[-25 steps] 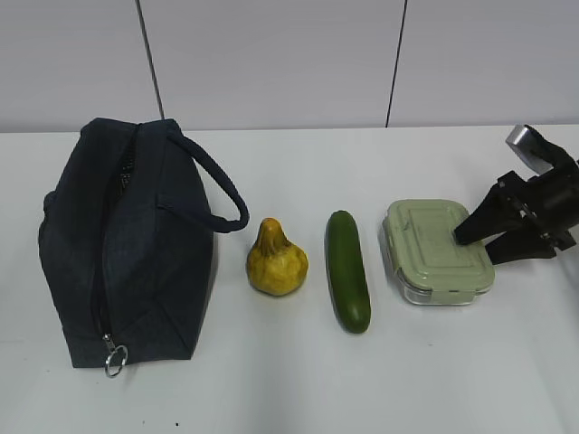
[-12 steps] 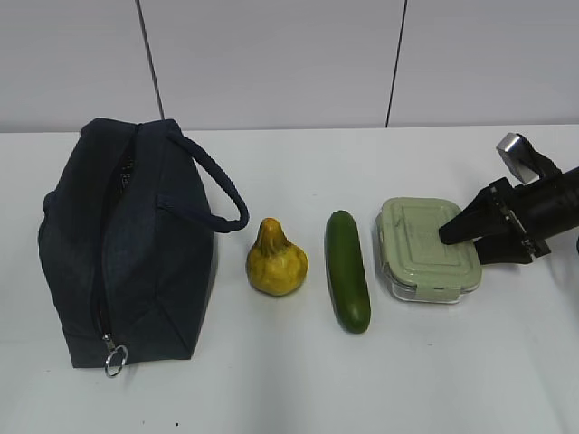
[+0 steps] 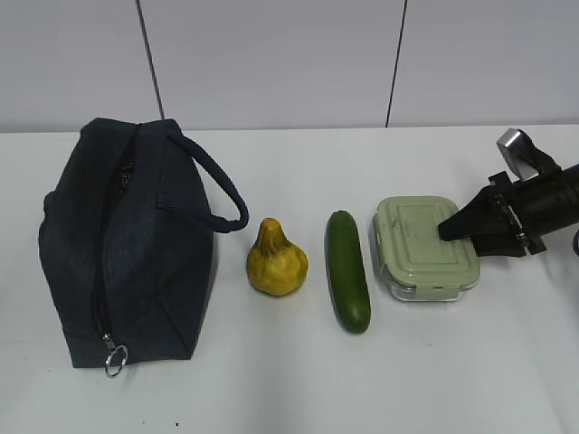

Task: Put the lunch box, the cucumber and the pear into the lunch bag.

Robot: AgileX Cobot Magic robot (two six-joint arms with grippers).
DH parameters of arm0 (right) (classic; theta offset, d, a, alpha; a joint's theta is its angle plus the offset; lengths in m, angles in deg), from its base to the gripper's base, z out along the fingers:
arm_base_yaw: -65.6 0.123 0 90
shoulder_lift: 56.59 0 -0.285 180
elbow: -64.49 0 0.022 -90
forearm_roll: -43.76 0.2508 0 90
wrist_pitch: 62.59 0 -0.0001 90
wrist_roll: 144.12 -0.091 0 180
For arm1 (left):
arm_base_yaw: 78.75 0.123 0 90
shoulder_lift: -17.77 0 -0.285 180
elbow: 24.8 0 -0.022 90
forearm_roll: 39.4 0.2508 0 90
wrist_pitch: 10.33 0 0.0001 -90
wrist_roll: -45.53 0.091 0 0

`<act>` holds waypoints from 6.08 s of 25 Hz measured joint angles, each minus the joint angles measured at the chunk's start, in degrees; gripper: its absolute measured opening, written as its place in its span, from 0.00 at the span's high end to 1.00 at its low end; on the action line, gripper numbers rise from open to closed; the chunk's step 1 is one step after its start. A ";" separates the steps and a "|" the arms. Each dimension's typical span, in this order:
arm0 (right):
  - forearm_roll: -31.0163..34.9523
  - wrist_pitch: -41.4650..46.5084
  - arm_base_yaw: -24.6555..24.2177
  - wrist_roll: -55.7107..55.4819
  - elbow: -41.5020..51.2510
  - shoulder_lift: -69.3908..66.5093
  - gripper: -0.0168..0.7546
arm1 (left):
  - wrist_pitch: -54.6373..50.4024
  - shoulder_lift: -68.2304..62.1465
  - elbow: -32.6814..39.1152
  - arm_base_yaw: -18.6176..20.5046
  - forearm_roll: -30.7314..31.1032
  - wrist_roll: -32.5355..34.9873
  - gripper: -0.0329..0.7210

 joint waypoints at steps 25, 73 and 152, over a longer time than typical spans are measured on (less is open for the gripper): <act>-0.67 -0.33 0.00 -0.65 0.00 0.92 0.48 | 18.66 -19.21 -1.97 0.00 -20.23 1.70 0.64; 4.54 -3.77 0.00 -3.85 0.11 4.85 0.49 | 22.67 -80.45 -9.38 -2.80 -67.44 43.18 0.98; -5.59 -22.40 40.35 -18.75 -16.68 5.44 0.49 | 20.31 -80.98 -9.49 -2.87 -77.72 51.11 0.98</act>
